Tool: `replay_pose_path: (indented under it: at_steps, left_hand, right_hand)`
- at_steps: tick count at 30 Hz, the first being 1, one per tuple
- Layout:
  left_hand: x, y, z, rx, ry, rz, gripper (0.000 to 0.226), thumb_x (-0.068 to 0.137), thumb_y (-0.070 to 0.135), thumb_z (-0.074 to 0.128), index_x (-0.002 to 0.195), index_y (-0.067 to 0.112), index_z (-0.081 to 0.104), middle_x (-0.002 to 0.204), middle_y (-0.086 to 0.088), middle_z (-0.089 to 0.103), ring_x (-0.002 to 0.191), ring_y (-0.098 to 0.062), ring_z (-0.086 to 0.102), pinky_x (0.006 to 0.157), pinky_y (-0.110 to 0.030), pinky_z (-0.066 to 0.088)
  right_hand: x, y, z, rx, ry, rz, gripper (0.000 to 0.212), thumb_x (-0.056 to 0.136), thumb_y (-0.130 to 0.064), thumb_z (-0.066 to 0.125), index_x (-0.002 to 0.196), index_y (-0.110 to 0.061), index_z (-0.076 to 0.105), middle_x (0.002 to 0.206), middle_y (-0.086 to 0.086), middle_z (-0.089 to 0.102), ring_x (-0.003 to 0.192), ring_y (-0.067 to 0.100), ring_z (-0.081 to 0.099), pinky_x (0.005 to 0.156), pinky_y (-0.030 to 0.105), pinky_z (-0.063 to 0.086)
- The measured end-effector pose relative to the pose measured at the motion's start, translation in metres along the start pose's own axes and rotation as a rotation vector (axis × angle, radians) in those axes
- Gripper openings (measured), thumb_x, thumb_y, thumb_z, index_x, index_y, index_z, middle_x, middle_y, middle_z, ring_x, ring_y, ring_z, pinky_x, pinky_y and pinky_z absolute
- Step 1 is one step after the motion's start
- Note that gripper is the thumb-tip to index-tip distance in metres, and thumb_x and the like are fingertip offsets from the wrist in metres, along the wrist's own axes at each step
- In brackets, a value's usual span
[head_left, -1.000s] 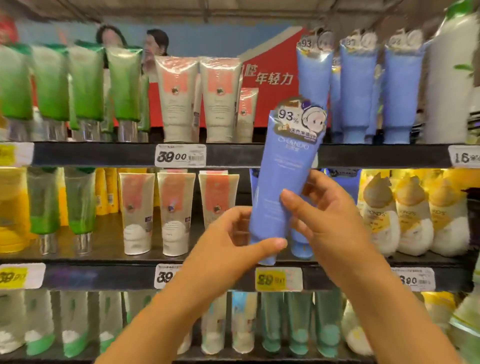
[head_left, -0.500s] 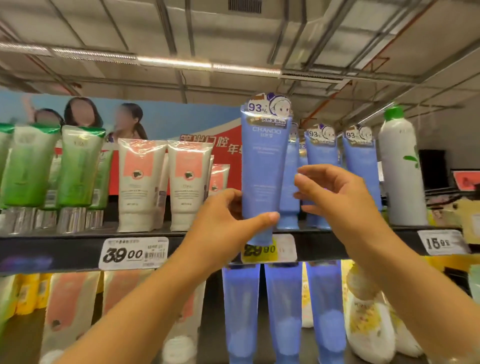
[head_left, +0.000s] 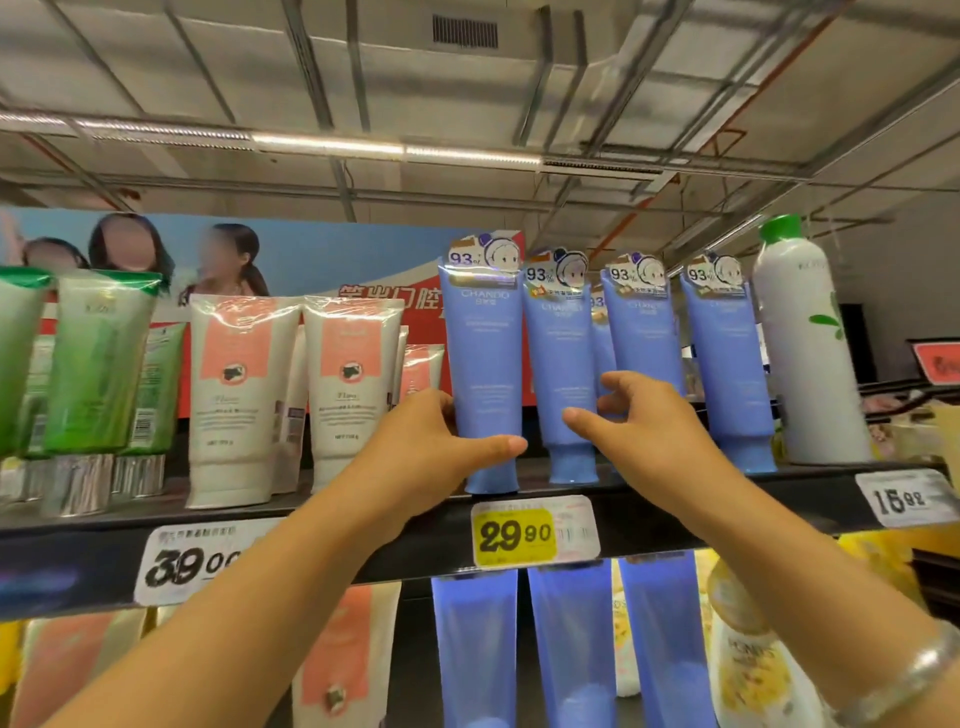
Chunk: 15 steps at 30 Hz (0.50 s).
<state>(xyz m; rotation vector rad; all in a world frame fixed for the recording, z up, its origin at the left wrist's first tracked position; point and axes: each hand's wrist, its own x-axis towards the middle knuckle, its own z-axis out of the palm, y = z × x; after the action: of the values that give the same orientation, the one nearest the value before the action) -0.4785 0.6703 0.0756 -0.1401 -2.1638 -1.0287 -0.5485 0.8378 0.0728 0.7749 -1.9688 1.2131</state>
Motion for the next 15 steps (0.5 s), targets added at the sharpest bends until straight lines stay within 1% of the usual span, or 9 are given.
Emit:
replay_pose_path:
  at_steps: [2,4,7,9,11,15]
  left_hand:
    - [0.002,-0.001,0.002,0.02,0.007,-0.003,0.026,0.07,0.038,0.078,0.086,0.028,0.06,0.089,0.007,0.068,0.081,-0.008,0.064,0.071,-0.026,0.055]
    - [0.003,-0.002,0.004,0.045,0.031,-0.002,0.034,0.07,0.039,0.078,0.095,0.024,0.061,0.093,0.004,0.068,0.083,-0.011,0.064,0.072,-0.028,0.055]
    - [0.003,-0.002,0.007,0.1,0.072,0.022,0.045,0.07,0.04,0.077,0.107,0.02,0.059,0.093,0.005,0.063,0.083,-0.011,0.062,0.067,-0.023,0.053]
    - [0.003,-0.003,0.008,0.14,0.112,0.045,0.048,0.07,0.041,0.077,0.107,0.021,0.055,0.094,0.005,0.061,0.085,-0.012,0.062,0.068,-0.024,0.053]
    - [0.002,-0.004,0.009,0.166,0.142,0.053,0.051,0.07,0.042,0.077,0.108,0.019,0.052,0.098,0.002,0.061,0.089,-0.015,0.062,0.069,-0.026,0.053]
    - [0.003,-0.006,0.01,0.209,0.174,0.062,0.055,0.071,0.042,0.077,0.111,0.015,0.05,0.105,-0.002,0.063,0.091,-0.018,0.062,0.063,-0.02,0.047]
  right_hand:
    - [0.003,0.0,0.005,0.013,-0.013,0.007,0.044,0.086,-0.029,0.066,0.123,-0.009,0.052,0.117,0.007,0.062,0.107,0.026,0.058,0.089,0.042,0.049]
    - [0.006,0.001,0.01,0.018,-0.007,0.015,0.043,0.085,-0.028,0.068,0.121,-0.009,0.052,0.12,0.011,0.062,0.107,0.027,0.059,0.09,0.045,0.049]
    - [0.008,0.003,0.016,0.047,0.019,0.025,0.047,0.082,-0.028,0.07,0.12,-0.009,0.05,0.121,0.011,0.061,0.107,0.026,0.059,0.087,0.038,0.049]
    - [0.007,0.003,0.019,0.063,0.048,0.026,0.05,0.081,-0.03,0.071,0.12,-0.009,0.049,0.12,0.009,0.061,0.106,0.025,0.059,0.082,0.033,0.048]
    - [0.005,0.004,0.021,0.056,0.068,0.018,0.051,0.081,-0.031,0.071,0.121,-0.009,0.048,0.12,0.009,0.06,0.107,0.025,0.059,0.081,0.031,0.048]
    - [0.004,0.006,0.022,0.056,0.075,-0.001,0.049,0.082,-0.03,0.069,0.121,-0.009,0.048,0.121,0.01,0.06,0.107,0.025,0.058,0.08,0.031,0.048]
